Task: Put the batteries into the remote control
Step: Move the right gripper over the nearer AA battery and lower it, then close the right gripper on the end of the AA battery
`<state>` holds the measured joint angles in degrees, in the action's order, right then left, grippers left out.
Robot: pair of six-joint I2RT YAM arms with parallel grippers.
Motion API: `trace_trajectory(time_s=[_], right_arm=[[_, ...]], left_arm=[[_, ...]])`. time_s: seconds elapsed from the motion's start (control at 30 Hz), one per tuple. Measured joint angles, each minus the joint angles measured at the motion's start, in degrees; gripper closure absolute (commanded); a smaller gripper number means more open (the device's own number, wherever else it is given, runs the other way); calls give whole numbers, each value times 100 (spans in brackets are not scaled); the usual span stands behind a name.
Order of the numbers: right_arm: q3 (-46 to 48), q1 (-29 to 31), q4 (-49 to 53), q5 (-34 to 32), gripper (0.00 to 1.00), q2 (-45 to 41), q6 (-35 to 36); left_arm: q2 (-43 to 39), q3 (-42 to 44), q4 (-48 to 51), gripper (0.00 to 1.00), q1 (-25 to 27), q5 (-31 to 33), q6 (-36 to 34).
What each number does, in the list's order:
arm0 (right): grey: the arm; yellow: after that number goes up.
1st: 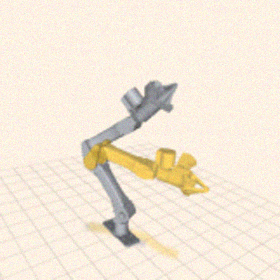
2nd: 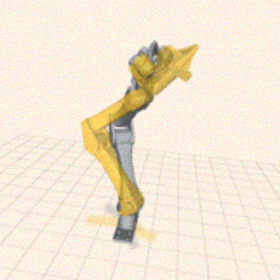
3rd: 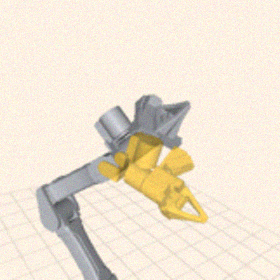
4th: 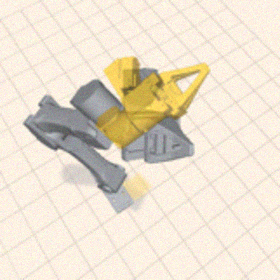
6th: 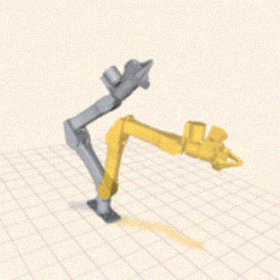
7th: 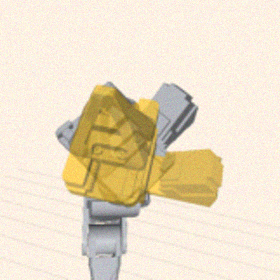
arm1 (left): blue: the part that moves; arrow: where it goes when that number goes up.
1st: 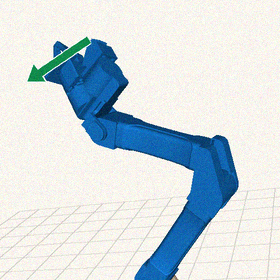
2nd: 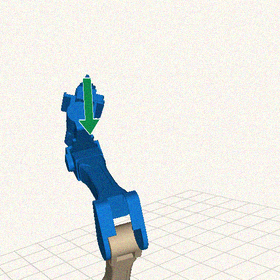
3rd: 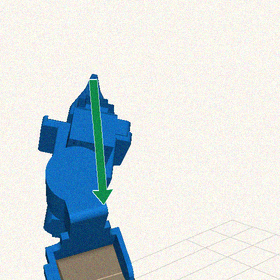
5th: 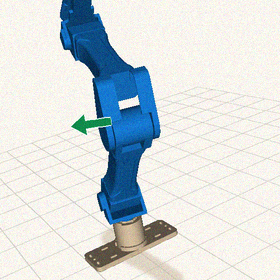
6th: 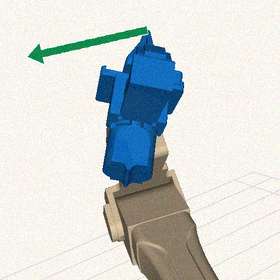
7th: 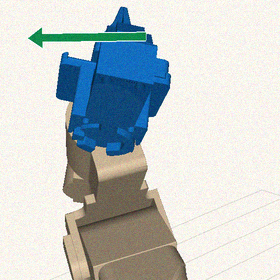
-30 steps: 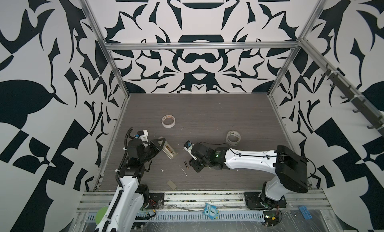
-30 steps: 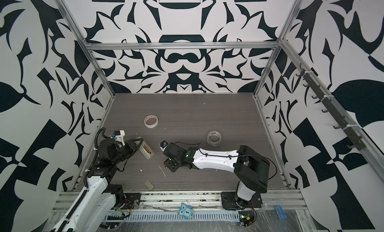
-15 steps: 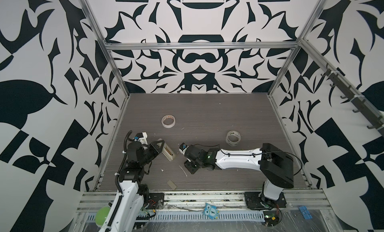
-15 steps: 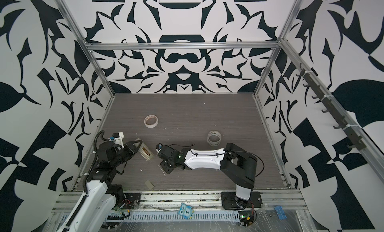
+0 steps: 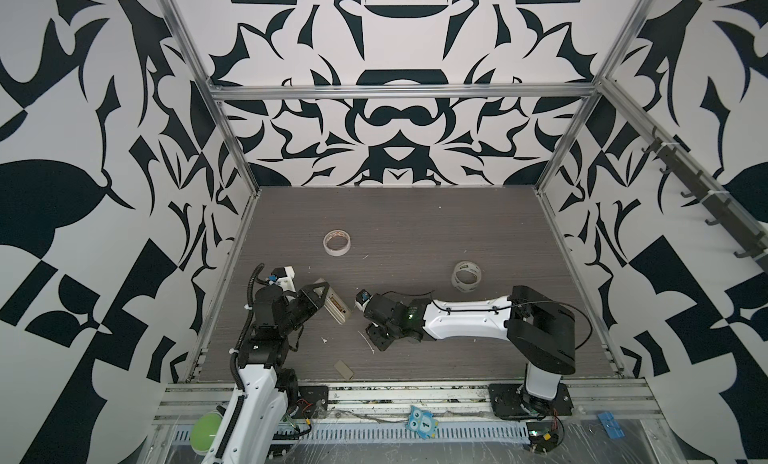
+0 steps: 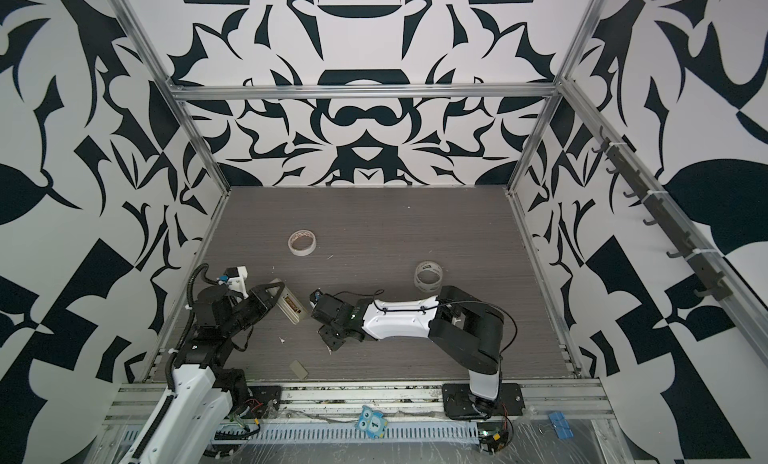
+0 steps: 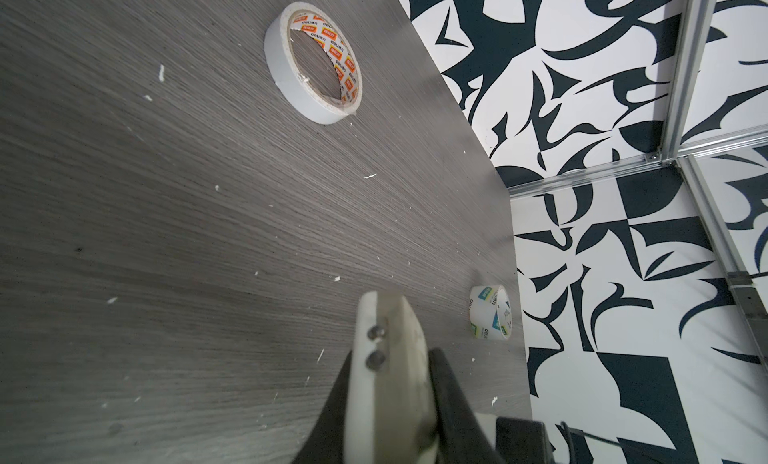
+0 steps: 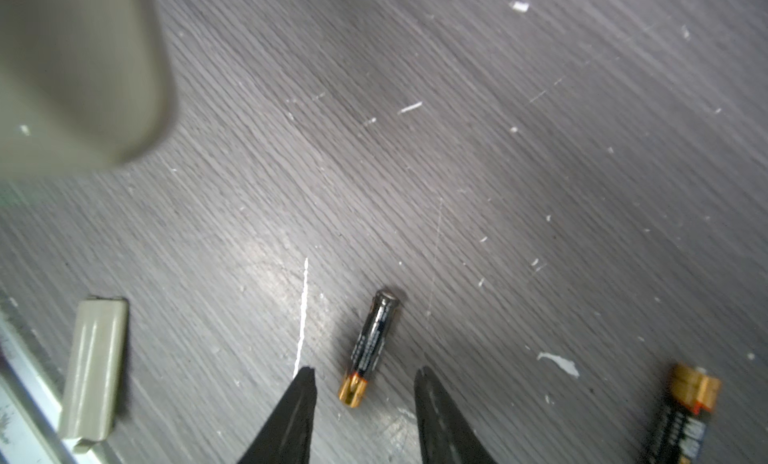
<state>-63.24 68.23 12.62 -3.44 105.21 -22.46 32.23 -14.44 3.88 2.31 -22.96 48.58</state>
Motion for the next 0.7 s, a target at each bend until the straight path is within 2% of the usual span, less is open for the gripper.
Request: trace_trajectory(time_s=[0.7], right_arm=[[-24,28,17,-37,69,151,-11]], left_arm=[[-407,85,24,100,-4,-44,-44]])
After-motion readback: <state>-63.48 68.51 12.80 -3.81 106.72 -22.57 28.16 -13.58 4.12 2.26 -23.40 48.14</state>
